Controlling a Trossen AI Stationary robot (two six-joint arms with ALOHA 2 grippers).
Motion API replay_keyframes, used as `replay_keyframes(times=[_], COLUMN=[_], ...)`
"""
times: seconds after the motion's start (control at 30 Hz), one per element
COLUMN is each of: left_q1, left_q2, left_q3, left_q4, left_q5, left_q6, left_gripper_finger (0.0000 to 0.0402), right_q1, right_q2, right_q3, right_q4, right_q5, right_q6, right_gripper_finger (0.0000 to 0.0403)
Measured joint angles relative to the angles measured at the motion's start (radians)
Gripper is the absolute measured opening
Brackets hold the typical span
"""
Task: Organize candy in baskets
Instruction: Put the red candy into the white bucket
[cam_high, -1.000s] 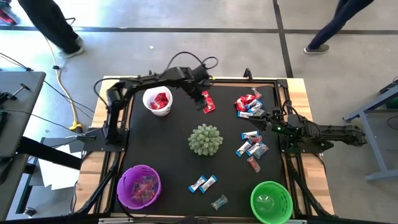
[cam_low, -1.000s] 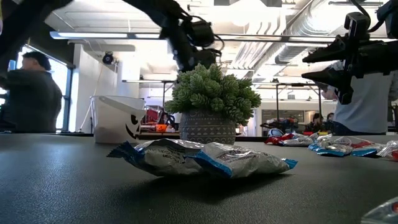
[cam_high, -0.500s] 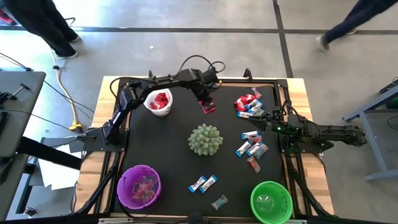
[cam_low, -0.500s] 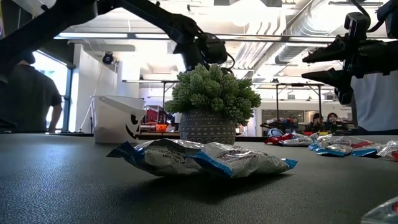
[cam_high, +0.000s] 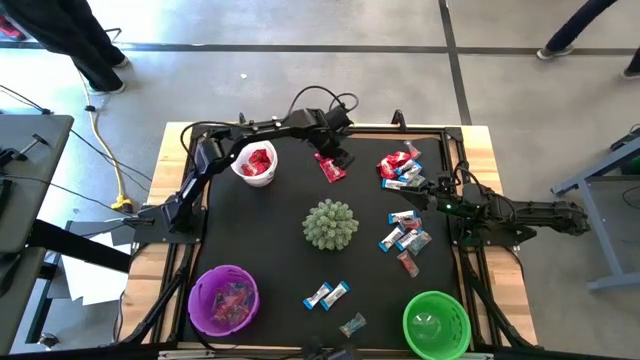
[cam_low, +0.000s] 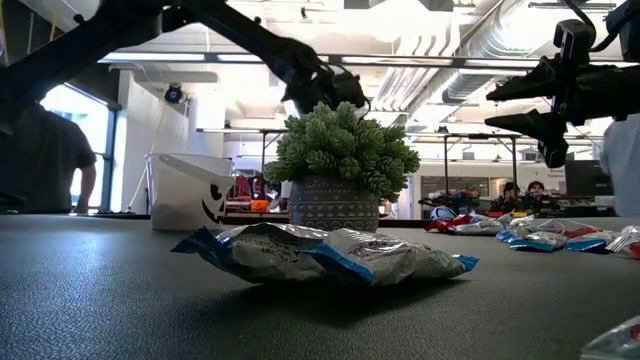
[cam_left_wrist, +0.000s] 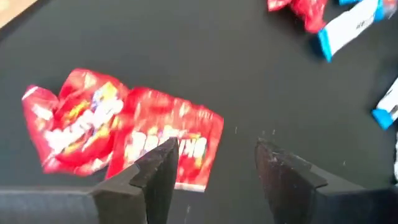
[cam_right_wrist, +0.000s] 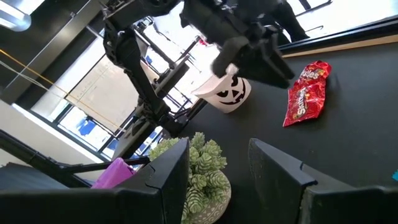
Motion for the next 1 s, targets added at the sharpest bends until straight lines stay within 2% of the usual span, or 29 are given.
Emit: replay_keyframes(times=[0.2,0.37,0.53,1.0], left_q1=[0.006,0.015,0.029,0.063], left_q2=[0.024,0.023,0.024,0.024], left_q3=[0.000,0.000,0.000,0.000], left_q4=[0.030,0.035,0.009,-0.022], left_q5=[0.037,0.008,0.051,0.040], left_q6=[-0.031,-0.069,-0.120,-0.037], left_gripper_finger=[0.0200,0.0200,0.0200,0.0200], right_q1=[0.000,0.000,0.000,0.000], right_q2=[0.000,0.001,0.000,0.000], right_q3=[0.000,0.000,0.000,0.000], right_q4=[-0.001,0.000,0.000,0.000], right_q5=[0.000,0.000,0.000,0.000], right_q6=[0.000,0.000,0.000,0.000], right_gripper_finger=[0.0162,0.0162,0.0162,0.0162])
